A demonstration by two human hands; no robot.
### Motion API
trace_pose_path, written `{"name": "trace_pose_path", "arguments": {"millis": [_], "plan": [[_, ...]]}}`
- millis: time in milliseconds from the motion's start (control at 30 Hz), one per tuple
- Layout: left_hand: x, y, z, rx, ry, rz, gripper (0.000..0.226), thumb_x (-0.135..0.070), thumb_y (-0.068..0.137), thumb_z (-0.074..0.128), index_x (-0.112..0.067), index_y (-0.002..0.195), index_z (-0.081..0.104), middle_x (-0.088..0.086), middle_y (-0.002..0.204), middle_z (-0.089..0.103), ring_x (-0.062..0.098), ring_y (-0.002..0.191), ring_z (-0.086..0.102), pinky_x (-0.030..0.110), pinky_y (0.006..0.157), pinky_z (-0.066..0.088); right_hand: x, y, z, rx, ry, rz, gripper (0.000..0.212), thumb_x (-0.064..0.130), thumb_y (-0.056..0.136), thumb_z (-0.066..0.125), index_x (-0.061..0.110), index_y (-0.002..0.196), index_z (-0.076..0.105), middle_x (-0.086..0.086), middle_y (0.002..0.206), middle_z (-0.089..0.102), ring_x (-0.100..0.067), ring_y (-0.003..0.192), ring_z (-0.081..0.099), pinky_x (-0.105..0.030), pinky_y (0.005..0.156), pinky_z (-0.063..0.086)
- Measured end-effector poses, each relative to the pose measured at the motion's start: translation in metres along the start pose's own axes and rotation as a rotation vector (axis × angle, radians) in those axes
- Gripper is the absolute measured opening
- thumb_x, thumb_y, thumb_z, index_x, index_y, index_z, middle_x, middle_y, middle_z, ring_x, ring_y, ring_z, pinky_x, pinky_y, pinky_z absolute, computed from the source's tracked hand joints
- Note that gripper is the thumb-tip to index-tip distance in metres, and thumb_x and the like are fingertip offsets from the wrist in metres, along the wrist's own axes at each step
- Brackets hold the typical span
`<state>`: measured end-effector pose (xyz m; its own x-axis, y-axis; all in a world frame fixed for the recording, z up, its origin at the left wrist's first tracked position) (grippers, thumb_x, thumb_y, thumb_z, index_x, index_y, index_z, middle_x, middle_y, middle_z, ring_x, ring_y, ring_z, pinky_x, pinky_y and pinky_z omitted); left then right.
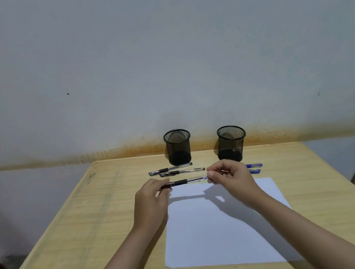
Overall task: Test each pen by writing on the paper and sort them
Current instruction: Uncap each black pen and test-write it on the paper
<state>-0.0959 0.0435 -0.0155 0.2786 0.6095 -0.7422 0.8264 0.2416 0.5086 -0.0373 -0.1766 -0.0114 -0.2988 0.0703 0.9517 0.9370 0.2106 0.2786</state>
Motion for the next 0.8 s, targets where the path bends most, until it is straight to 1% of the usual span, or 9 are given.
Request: {"name": "trace_pose_path", "arguments": {"millis": [67, 133, 200, 267, 400, 533, 633, 700, 800], "plan": [[-0.006, 0.002, 0.001, 0.003, -0.023, -0.008, 0.023, 0.000, 0.078, 0.069, -0.011, 0.098, 0.073, -0.009, 0.086, 0.063, -0.003, 0.089, 0.057, 0.003, 0.075, 0.040, -0.003, -0.005, 0.001, -0.065, 0.208, 0.076, 0.009, 0.005, 0.085, 0.065, 0.013, 0.087, 0.069, -0.009, 0.077, 0.068, -0.018, 0.074, 0.066, -0.031, 0.076, 0.057], [-0.014, 0.001, 0.005, 0.027, -0.012, 0.010, 0.025, -0.003, 0.077, 0.071, -0.012, 0.100, 0.073, -0.009, 0.085, 0.061, -0.002, 0.091, 0.055, 0.004, 0.075, 0.039, -0.006, -0.009, 0.012, -0.067, 0.320, 0.143, 0.009, 0.007, 0.084, 0.066, 0.011, 0.092, 0.069, -0.010, 0.080, 0.068, -0.020, 0.079, 0.067, -0.033, 0.079, 0.057], [-0.019, -0.001, 0.009, 0.048, -0.004, 0.038, 0.027, -0.003, 0.076, 0.073, -0.014, 0.100, 0.073, -0.007, 0.085, 0.062, 0.002, 0.090, 0.056, 0.006, 0.074, 0.040, -0.006, -0.014, 0.026, -0.031, 0.271, 0.157, 0.008, 0.008, 0.084, 0.068, 0.011, 0.092, 0.069, -0.007, 0.079, 0.069, -0.017, 0.077, 0.067, -0.031, 0.077, 0.058], [-0.025, -0.005, 0.011, 0.069, 0.001, 0.068, 0.027, -0.004, 0.075, 0.073, -0.015, 0.100, 0.073, -0.005, 0.084, 0.065, 0.006, 0.087, 0.059, 0.009, 0.072, 0.042, -0.004, -0.018, 0.039, 0.001, 0.178, 0.147, 0.003, 0.010, 0.085, 0.068, 0.012, 0.087, 0.070, -0.003, 0.074, 0.069, -0.012, 0.069, 0.067, -0.028, 0.071, 0.058], [-0.026, -0.010, 0.007, 0.082, 0.006, 0.098, 0.020, -0.006, 0.075, 0.074, -0.014, 0.093, 0.075, -0.005, 0.081, 0.068, 0.002, 0.085, 0.059, 0.008, 0.072, 0.043, -0.007, -0.023, 0.048, -0.017, 0.164, 0.154, 0.007, 0.014, 0.086, 0.067, 0.010, 0.081, 0.069, 0.000, 0.063, 0.066, -0.011, 0.058, 0.064, -0.028, 0.062, 0.056], [-0.018, -0.007, 0.003, 0.121, 0.047, 0.111, 0.015, -0.005, 0.074, 0.074, -0.015, 0.085, 0.076, -0.010, 0.078, 0.069, 0.002, 0.082, 0.062, 0.010, 0.072, 0.045, -0.008, -0.026, 0.051, -0.045, 0.134, 0.137, 0.010, 0.014, 0.085, 0.068, 0.005, 0.081, 0.070, -0.003, 0.067, 0.067, -0.010, 0.058, 0.066, -0.024, 0.062, 0.056], [-0.013, -0.003, 0.004, 0.172, 0.064, 0.096, 0.012, -0.007, 0.075, 0.073, -0.015, 0.084, 0.076, -0.010, 0.078, 0.069, 0.002, 0.080, 0.062, 0.013, 0.072, 0.046, -0.004, -0.030, 0.054, -0.066, 0.085, 0.106, 0.009, 0.013, 0.085, 0.068, 0.004, 0.083, 0.070, -0.003, 0.069, 0.069, -0.008, 0.059, 0.068, -0.017, 0.059, 0.054], [-0.012, 0.000, 0.005, 0.196, 0.061, 0.087, 0.011, -0.008, 0.075, 0.073, -0.016, 0.082, 0.075, -0.011, 0.077, 0.069, 0.003, 0.079, 0.062, 0.016, 0.071, 0.046, -0.001, -0.031, 0.053, -0.089, 0.067, 0.073, 0.007, 0.012, 0.085, 0.068, 0.006, 0.083, 0.071, -0.002, 0.070, 0.070, -0.008, 0.060, 0.069, -0.018, 0.061, 0.055], [-0.010, 0.000, 0.006, 0.212, 0.024, 0.017, 0.013, -0.008, 0.077, 0.069, -0.020, 0.076, 0.073, -0.011, 0.075, 0.069, 0.006, 0.078, 0.062, 0.016, 0.068, 0.045, 0.002, -0.031, 0.052, -0.082, 0.044, 0.004, 0.005, 0.012, 0.084, 0.069, 0.007, 0.084, 0.071, -0.001, 0.072, 0.071, -0.011, 0.063, 0.069, -0.022, 0.063, 0.057]]}}
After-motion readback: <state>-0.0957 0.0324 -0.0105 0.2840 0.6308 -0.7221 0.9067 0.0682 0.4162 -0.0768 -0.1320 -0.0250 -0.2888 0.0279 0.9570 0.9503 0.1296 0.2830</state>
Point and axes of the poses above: each hand's wrist, its own y-axis towards the middle knuckle, its own z-axis out of the palm, x = y × z, the point moved 9 cm from there along y, towards the middle knuckle
